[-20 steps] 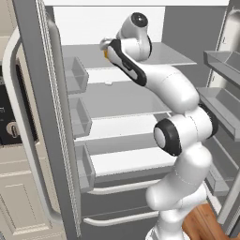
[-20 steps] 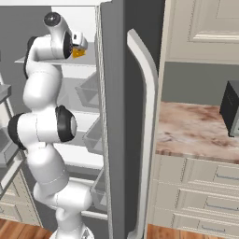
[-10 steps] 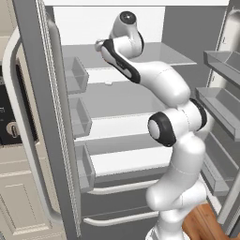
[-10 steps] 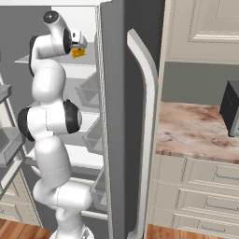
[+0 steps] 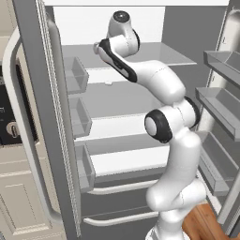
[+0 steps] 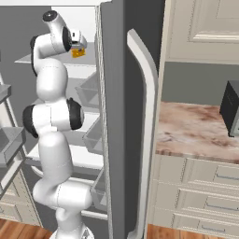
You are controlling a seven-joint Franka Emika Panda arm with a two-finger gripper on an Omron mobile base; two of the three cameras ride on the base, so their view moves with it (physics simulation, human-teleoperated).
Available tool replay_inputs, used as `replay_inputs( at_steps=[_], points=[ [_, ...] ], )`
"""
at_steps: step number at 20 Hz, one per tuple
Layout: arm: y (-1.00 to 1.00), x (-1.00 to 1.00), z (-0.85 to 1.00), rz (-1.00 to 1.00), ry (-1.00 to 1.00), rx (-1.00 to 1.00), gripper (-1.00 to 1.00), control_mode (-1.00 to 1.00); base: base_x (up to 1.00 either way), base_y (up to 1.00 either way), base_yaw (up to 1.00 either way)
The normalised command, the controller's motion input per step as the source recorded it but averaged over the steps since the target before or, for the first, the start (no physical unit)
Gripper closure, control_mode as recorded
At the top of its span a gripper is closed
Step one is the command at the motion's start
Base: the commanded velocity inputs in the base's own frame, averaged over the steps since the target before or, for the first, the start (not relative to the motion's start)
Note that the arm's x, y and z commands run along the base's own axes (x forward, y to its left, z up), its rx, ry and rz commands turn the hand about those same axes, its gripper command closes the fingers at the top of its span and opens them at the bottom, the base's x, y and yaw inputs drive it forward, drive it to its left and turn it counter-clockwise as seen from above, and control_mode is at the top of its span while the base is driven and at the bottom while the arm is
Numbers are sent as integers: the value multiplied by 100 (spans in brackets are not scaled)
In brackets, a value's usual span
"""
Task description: Pick the cheese from the fridge and the cheese grater from the cabinet and place them next to the salad bowl.
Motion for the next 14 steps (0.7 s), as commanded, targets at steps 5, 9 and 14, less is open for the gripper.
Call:
replay_inputs(
  at_steps=[5,9,14],
  points=[
    [0,23,-12,0,0,0,-100,-100,0,0,0],
    [0,32,-4,0,0,0,-100,-100,0,0,0],
    [0,20,-8,0,1,0,-100,-100,0,0,0]
  ],
)
